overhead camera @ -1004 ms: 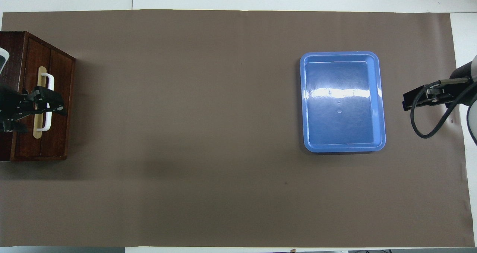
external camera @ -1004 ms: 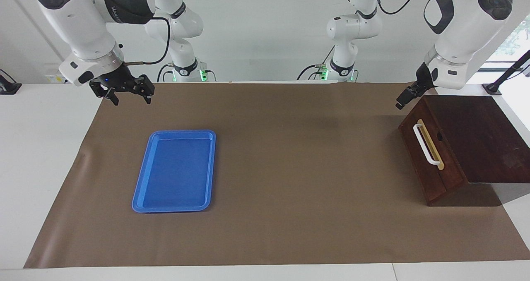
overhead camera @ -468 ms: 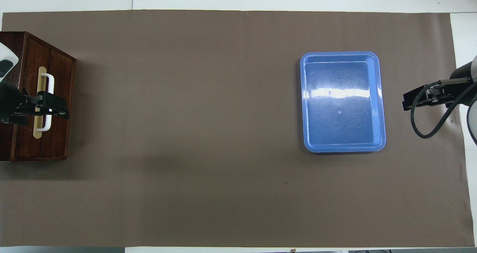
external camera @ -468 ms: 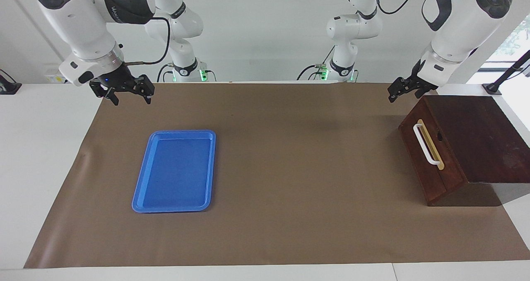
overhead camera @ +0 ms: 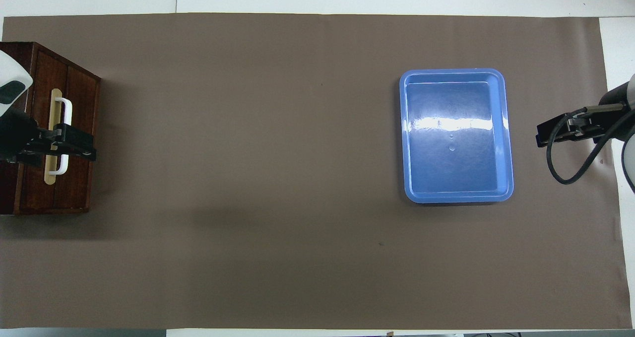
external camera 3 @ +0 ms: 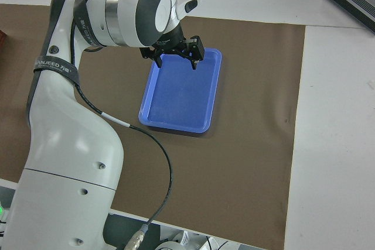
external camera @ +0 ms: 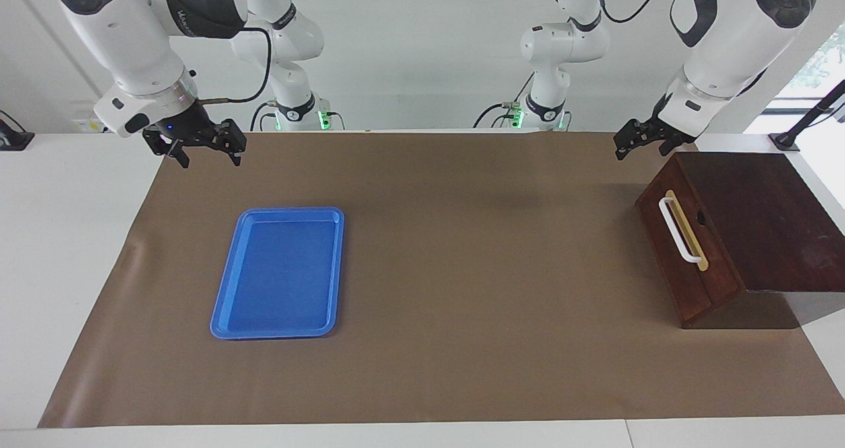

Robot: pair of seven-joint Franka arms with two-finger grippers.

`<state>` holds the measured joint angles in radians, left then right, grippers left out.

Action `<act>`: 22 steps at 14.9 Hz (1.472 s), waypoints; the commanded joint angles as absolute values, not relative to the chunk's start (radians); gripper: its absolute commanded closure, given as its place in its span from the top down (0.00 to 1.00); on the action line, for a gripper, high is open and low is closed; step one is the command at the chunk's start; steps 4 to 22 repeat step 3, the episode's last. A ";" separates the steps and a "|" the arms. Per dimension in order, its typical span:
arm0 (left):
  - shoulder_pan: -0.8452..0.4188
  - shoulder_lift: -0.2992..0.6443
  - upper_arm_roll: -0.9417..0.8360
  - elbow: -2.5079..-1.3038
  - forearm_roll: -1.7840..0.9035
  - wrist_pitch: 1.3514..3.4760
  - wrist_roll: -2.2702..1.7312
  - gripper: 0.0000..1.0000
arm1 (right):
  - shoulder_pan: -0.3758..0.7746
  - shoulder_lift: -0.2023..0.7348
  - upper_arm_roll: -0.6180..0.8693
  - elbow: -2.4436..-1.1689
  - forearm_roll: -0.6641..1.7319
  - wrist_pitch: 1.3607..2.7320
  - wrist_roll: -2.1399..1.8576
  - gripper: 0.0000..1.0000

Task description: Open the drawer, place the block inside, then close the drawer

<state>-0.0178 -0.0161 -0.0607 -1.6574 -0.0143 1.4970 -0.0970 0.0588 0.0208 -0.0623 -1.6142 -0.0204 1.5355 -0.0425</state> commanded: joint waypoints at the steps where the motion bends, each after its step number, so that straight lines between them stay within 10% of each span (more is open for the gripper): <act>1: -0.034 -0.017 -0.051 -1.643 -0.025 1.486 -0.083 1.00 | 0.052 0.008 -0.057 -1.624 -0.034 1.528 -0.055 1.00; 22: -0.034 -0.017 -0.049 -1.643 -0.026 1.489 -0.071 1.00 | 0.052 0.009 -0.057 -1.624 -0.034 1.528 -0.055 1.00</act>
